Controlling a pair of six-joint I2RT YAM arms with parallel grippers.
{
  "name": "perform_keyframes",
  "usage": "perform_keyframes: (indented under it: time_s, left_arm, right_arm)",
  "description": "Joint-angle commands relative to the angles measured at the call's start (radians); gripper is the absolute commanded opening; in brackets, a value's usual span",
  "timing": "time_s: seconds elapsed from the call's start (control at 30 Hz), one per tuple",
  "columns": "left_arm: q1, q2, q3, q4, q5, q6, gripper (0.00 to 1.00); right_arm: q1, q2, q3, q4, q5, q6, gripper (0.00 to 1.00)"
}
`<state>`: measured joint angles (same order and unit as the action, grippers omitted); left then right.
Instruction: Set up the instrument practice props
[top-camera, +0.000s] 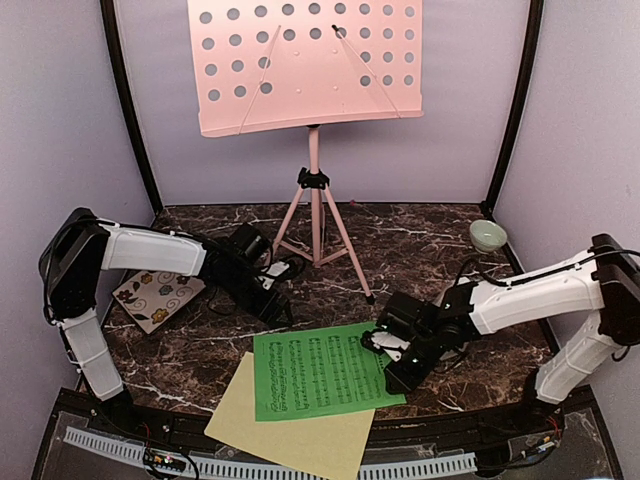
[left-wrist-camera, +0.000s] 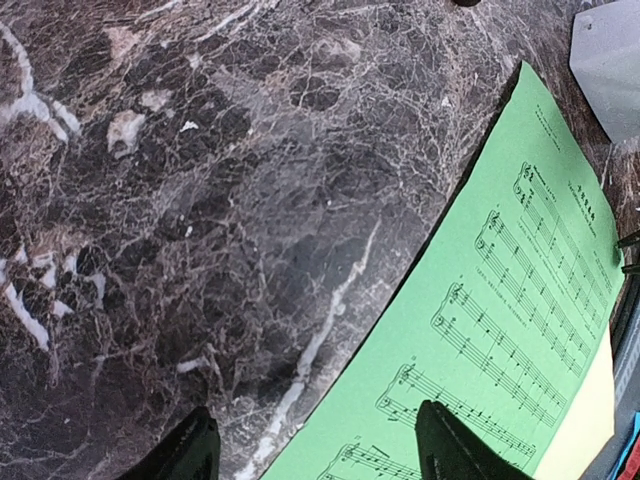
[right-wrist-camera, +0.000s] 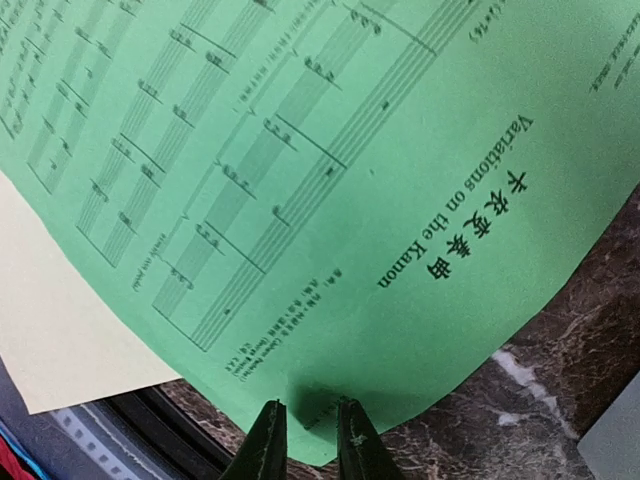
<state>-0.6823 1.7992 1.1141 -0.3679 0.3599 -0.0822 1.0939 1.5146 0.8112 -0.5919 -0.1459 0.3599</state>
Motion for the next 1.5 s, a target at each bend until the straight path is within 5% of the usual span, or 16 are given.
perform_keyframes:
  time_s: [0.0,0.43,0.77,1.47]
  left_arm:
    - [0.004,-0.013,0.006,0.009,0.023,0.015,0.70]
    - [0.047,0.035,-0.037,-0.013,0.166,0.009,0.69]
    - [0.244,-0.071,-0.133,-0.037,0.160,0.021,0.70]
    - [0.116,0.120,-0.071,0.074,0.315,-0.107,0.65]
  right_arm:
    - [0.001,0.080,-0.011,0.030,0.060,0.029,0.18]
    - [-0.058,0.252,0.151,0.028,0.235,-0.046,0.15]
    - [-0.074,0.261,0.169,0.028,0.341,-0.161,0.15]
    - [-0.083,0.475,0.442,0.057,0.325,-0.252,0.14]
